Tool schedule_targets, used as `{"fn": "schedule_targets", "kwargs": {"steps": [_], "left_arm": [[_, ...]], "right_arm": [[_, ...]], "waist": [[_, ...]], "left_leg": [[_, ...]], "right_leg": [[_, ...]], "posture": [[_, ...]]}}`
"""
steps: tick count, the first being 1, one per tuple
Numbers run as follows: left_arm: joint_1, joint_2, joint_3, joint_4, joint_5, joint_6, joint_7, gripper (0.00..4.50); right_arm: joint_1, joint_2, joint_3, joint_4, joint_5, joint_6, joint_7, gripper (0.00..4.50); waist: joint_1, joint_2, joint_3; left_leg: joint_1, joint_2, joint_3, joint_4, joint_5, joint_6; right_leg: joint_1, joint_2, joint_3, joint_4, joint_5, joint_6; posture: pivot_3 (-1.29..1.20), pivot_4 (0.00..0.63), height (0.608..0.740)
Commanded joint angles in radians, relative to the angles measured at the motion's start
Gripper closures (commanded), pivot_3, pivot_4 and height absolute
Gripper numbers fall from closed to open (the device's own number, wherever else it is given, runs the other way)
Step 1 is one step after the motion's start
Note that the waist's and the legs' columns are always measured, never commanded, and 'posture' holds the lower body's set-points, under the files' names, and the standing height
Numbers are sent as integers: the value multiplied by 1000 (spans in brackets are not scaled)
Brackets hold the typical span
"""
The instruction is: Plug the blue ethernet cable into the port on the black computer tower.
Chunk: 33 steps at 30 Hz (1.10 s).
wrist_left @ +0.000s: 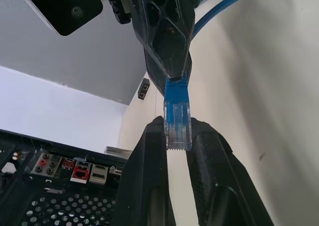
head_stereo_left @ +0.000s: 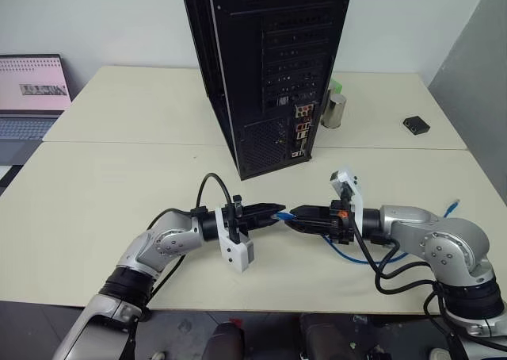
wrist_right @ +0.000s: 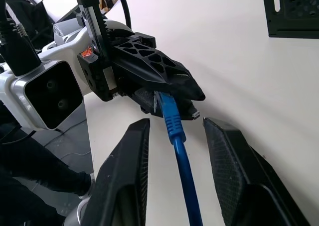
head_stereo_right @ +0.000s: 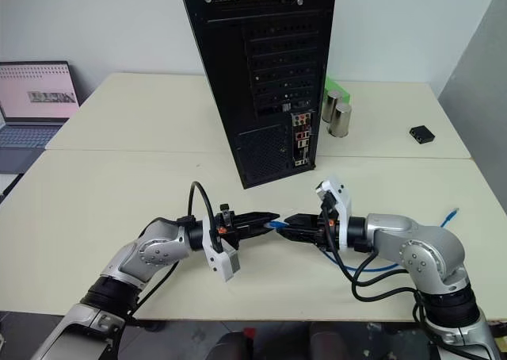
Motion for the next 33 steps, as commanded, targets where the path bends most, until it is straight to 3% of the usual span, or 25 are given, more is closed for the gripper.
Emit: {"fn": "schedule_targets", "kwargs": {"steps": [1,6,15,24,26,33], "left_arm": [[-17,5,-5,-13,-1,-15,23,4218],[-16,6,-7,-15,3,-11,31,4218],[-8,8,-11,-21,2,-11,32,4219],[-4,12,-55,1,-86,-18,-16,4219],[-5,13,-56,0,-120,-12,-25,3515],[23,15,-43,2,-345,196,-135,2283]], "right_arm": [[-6,1,-9,-4,16,-7,10,2734],[-4,-3,-7,6,16,-8,17,2734],[-6,3,-10,14,21,-6,23,4480],[-7,-2,-19,15,40,14,31,4500],[-7,-2,-23,15,44,20,33,4500],[22,-42,-95,10,50,11,20,4500]], "waist": [[0,0,0],[0,0,0],[0,0,0],[0,0,0],[0,0,0],[-1,0,0]], "left_leg": [[0,0,0,0,0,0],[0,0,0,0,0,0],[0,0,0,0,0,0],[0,0,0,0,0,0],[0,0,0,0,0,0],[0,0,0,0,0,0]], "right_leg": [[0,0,0,0,0,0],[0,0,0,0,0,0],[0,0,0,0,0,0],[0,0,0,0,0,0],[0,0,0,0,0,0],[0,0,0,0,0,0]], "posture": [[0,150,740],[0,150,740],[0,150,740],[0,150,740],[0,150,740],[0,150,740]]}}
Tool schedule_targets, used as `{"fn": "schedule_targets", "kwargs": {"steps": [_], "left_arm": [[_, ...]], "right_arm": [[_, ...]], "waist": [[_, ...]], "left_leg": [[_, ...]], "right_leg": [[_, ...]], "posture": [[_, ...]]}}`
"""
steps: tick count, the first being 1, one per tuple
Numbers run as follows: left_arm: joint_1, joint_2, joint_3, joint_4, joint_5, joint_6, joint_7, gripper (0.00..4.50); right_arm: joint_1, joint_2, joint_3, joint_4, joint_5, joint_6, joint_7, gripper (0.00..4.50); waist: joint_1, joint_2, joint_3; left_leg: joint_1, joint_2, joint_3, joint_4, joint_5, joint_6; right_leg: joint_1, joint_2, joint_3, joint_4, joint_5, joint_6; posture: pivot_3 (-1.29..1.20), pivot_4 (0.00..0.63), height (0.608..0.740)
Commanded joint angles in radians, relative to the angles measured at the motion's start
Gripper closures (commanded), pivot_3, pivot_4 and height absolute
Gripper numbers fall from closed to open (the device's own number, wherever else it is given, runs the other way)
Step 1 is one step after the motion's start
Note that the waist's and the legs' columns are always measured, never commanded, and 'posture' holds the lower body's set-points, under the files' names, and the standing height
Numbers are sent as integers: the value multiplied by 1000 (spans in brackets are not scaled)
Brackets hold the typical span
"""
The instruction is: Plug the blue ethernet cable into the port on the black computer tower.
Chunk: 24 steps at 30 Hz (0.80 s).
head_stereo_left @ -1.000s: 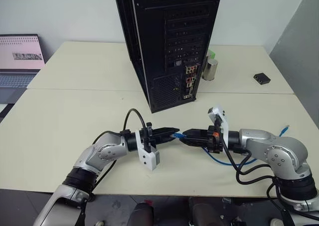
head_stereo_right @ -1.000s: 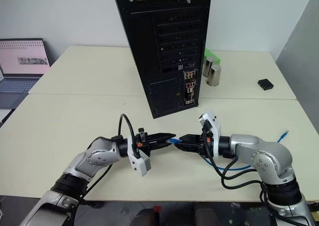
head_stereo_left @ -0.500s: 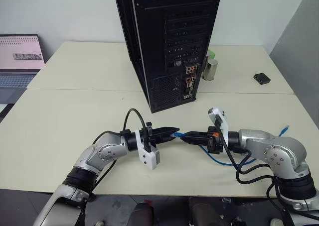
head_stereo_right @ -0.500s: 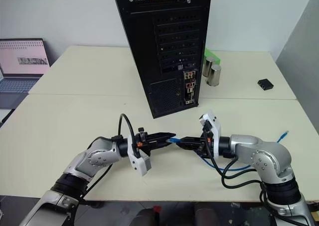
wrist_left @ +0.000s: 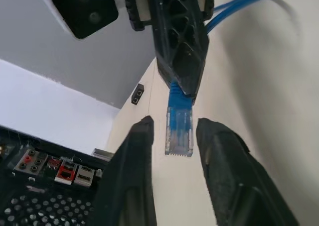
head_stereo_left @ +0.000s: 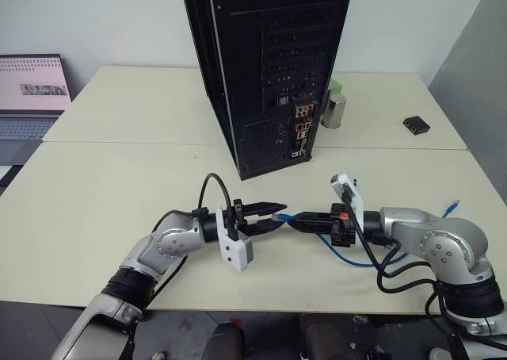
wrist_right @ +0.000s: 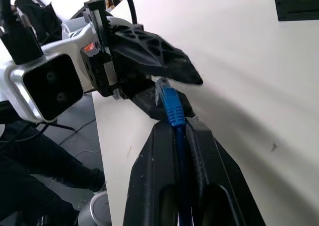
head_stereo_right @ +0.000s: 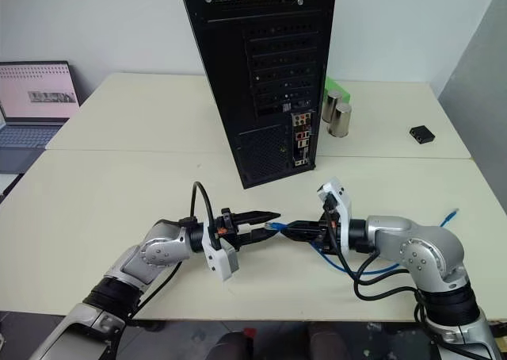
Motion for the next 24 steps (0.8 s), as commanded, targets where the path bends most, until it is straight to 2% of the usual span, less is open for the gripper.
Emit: {"fn": "schedule_targets", "kwargs": {"steps": [1,6,11,14,18,24], "left_arm": [[24,5,32,-30,-169,155,-68,2070],[74,-3,81,-176,-341,473,-119,1004],[105,-30,114,-391,-463,879,-80,33],[115,-49,132,-506,-516,1066,-43,33],[104,-81,159,-591,-541,1236,24,33],[79,-124,177,-619,-491,1310,89,33]], "right_arm": [[21,-27,-96,-27,29,-16,-14,4500],[31,30,-150,-67,-30,-114,-132,4500],[-1,116,-63,-113,-226,-265,-295,4500],[-30,179,16,-105,-383,-350,-419,4500],[-48,273,69,-77,-496,-362,-553,4500],[-75,426,77,-15,-592,-374,-694,4500]], "waist": [[-1,0,0],[-1,0,0],[-3,0,0],[-4,0,0],[-4,0,0],[-2,0,0]], "left_leg": [[0,0,0,0,0,0],[0,0,0,0,0,0],[0,0,0,0,0,0],[0,1,0,0,0,0],[-1,0,0,0,0,0],[-1,0,0,0,0,-1]], "right_leg": [[0,0,0,0,0,0],[0,0,0,0,0,0],[0,1,0,0,0,0],[-1,1,0,0,0,0],[-1,1,0,0,0,0],[-1,0,1,0,0,0]], "posture": [[0,150,740],[0,150,740],[0,150,740],[0,150,740],[0,150,740],[0,150,740]]}}
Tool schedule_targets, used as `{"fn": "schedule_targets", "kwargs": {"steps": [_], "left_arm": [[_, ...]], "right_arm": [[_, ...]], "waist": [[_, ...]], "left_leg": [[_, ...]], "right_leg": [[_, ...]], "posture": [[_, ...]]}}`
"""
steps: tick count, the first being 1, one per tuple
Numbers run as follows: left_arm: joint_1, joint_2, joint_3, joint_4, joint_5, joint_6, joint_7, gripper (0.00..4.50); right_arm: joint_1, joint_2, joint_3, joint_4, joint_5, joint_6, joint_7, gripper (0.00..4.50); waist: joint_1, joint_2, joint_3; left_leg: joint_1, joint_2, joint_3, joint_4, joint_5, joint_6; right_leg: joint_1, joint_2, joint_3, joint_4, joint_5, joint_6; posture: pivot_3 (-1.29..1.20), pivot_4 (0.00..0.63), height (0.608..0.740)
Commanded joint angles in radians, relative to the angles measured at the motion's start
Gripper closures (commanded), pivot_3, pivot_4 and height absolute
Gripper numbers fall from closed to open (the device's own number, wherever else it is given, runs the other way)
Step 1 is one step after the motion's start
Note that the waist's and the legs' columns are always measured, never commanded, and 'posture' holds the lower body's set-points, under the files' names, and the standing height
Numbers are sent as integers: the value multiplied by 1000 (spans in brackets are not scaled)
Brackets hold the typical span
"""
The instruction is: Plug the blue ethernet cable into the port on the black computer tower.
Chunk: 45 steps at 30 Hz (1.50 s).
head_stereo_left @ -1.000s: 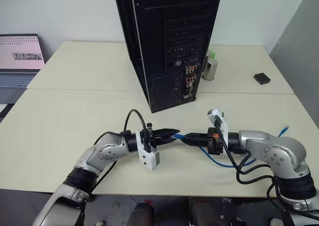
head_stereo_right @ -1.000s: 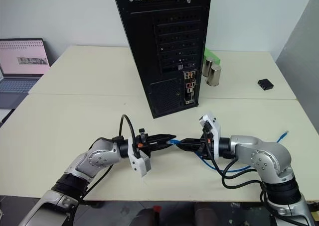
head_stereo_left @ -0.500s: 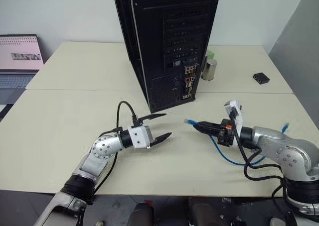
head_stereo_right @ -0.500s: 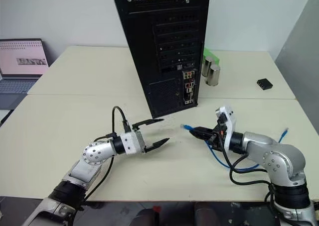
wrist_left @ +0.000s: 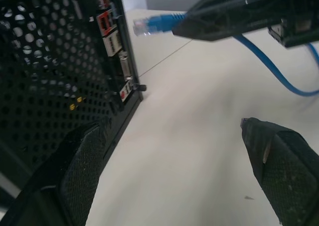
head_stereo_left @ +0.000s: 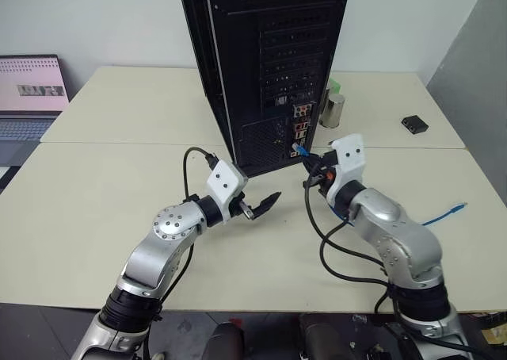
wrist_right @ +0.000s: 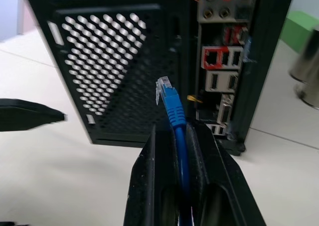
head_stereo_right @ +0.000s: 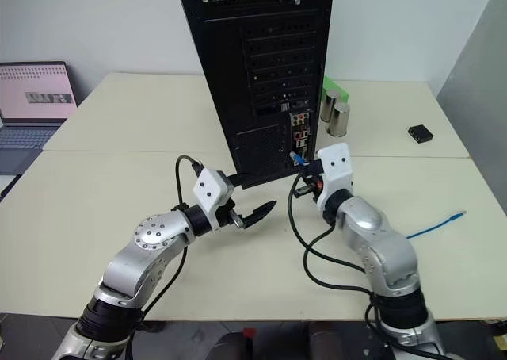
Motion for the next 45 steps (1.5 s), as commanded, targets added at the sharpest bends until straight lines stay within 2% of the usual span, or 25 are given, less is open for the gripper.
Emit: {"fn": "schedule_targets", "kwargs": {"steps": [1,6,17,45], "left_arm": [[-22,-20,26,-55,12,20,21,33],[-26,-36,22,-51,39,20,33,33],[-28,-55,12,-47,76,-2,19,33],[-18,-82,8,-37,132,-34,-15,33]], "right_arm": [[-42,72,-23,12,-36,-27,-68,4500],[-78,137,-47,67,-80,-56,-120,4500],[-128,180,-56,121,-108,-72,-111,4500],[-176,177,-101,205,-127,-95,-58,4500]], "waist": [[0,0,0],[0,0,0],[-1,0,0],[-2,0,0]], "left_leg": [[0,0,0,0,0,0],[0,0,0,0,0,0],[0,0,1,-1,0,0],[0,0,1,-1,0,0]], "right_leg": [[0,0,0,0,0,0],[0,0,0,0,0,0],[-1,0,1,0,0,0],[-1,0,1,0,0,0]], "posture": [[0,150,740],[0,150,740],[0,150,740],[0,150,740]]}}
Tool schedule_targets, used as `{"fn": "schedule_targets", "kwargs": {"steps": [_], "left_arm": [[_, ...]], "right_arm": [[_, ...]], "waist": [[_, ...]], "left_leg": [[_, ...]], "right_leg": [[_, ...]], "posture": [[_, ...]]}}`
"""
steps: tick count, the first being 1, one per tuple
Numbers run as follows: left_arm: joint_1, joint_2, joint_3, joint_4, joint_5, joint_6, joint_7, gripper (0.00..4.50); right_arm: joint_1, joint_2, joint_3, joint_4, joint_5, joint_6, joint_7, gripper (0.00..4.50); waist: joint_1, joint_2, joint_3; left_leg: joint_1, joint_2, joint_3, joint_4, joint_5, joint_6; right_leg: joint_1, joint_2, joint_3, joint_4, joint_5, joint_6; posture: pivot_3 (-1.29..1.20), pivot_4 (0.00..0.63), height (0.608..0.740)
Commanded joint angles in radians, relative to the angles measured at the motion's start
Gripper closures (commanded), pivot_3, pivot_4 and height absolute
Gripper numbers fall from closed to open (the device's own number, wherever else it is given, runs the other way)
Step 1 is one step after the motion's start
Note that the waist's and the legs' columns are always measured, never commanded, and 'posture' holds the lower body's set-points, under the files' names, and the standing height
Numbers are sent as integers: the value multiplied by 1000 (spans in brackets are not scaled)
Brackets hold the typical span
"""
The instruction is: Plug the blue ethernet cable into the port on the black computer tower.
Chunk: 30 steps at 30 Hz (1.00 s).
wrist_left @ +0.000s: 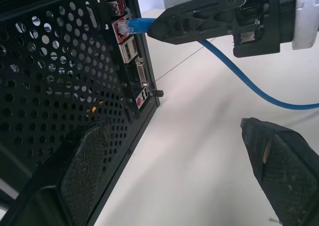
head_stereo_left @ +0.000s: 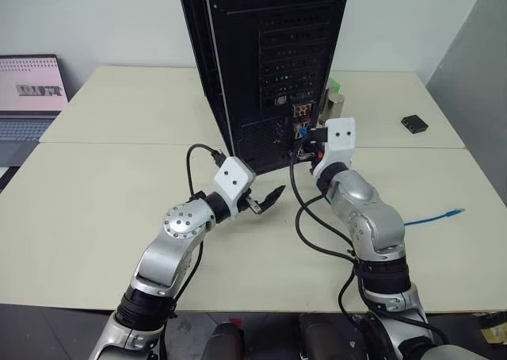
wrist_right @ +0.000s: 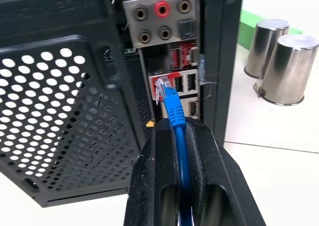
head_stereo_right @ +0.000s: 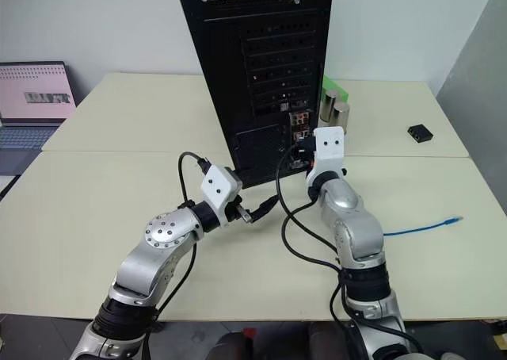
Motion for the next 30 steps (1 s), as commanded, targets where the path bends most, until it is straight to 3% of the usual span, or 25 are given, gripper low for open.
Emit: {"fn": "schedule_targets", "kwargs": {"steps": [1,30], "left_arm": [[-9,-4,7,-31,10,-28,-6,33],[-12,-36,-4,4,54,-62,-7,33]], "right_arm": [[-28,3,-20,-4,2,-28,9,4500],[-143,7,-58,34,57,117,69,4500]], "waist": [[0,0,0],[-13,0,0]], "left_leg": [[0,0,0,0,0,0],[0,0,0,0,0,0]], "right_leg": [[0,0,0,0,0,0],[0,0,0,0,0,0]], "posture": [[0,150,740],[0,150,740]]}}
